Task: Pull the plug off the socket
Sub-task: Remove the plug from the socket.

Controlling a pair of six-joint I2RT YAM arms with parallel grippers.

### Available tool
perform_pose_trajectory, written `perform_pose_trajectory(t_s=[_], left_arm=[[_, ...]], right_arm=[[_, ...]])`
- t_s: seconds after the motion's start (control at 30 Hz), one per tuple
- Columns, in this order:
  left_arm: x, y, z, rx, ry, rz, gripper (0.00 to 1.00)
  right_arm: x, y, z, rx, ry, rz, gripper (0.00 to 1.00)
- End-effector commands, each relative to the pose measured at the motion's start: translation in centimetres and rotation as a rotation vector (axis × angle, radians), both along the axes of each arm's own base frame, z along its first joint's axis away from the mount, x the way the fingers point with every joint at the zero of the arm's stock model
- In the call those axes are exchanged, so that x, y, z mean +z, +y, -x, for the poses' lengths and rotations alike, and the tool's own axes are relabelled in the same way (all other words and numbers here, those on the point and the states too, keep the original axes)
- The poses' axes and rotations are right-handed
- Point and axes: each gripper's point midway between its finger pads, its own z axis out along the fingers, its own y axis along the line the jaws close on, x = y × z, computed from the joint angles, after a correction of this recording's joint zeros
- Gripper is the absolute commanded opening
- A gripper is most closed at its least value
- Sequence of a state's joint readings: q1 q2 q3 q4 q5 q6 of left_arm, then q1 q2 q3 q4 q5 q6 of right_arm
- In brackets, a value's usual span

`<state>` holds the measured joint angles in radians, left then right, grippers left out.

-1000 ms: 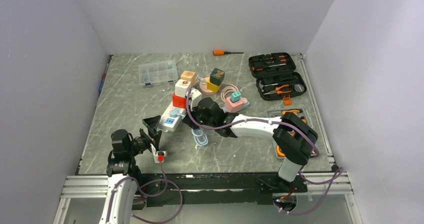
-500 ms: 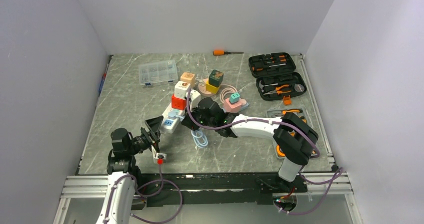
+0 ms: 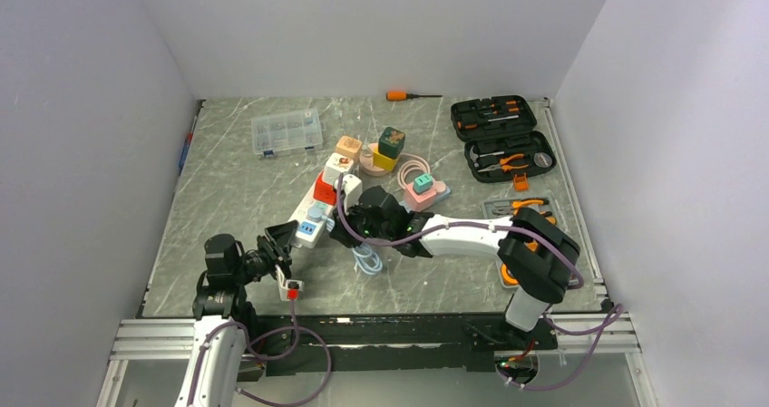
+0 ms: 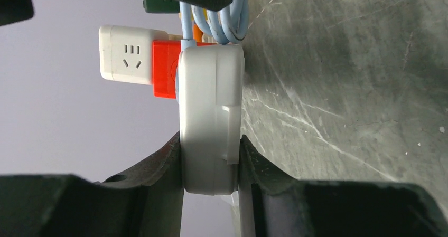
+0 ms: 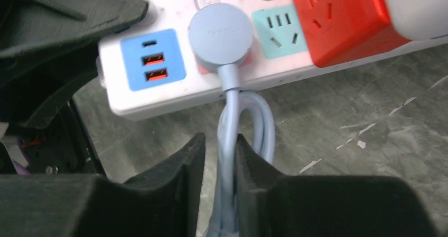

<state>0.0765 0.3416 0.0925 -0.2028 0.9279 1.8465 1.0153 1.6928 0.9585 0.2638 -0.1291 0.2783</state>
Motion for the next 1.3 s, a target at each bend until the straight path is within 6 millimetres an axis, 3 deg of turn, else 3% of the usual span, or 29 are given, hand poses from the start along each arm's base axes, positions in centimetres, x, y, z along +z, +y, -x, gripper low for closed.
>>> perform_pose_trajectory(t_s=[0.0, 0.13, 0.27, 0.43, 0.87, 1.13, 1.27], left_arm=[[4.6, -0.5, 0.0, -0.025, -0.105, 0.019, 0.0], [4.8, -0.7, 0.5, -0.03, -0.093, 0.037, 0.0], [4.7, -0.6, 0.6, -0.019, -0.076, 0.043, 0.0], [5.0, -0.5, 0.4, -0.012, -0.063, 0.043, 0.0], [5.2, -0.5, 0.4, -0.017, -0.068, 0.023, 0.0], [5.2, -0.6, 0.4, -0.027, -0.074, 0.008, 0.0], [5.2, -0.6, 0.4, -0.032, -0.079, -0.001, 0.0]], right_arm=[[6.1, 1.5, 2.1, 0.066, -0.135, -0.134, 0.35], [6.9, 1.0, 1.6, 0.03, -0.235, -0.077, 0.49], [8.3, 1.2, 1.2, 0.014, -0.337, -0.023, 0.5], [8.5, 1.4, 0.7, 0.005, -0.407, 0.038, 0.5], [5.9, 0.7, -1.0, -0.026, -0.561, 0.246, 0.46], [3.9, 1.5, -1.8, -0.012, -0.59, 0.311, 0.45], [3.5, 2.2, -2.7, -0.051, -0.633, 0.339, 0.39]])
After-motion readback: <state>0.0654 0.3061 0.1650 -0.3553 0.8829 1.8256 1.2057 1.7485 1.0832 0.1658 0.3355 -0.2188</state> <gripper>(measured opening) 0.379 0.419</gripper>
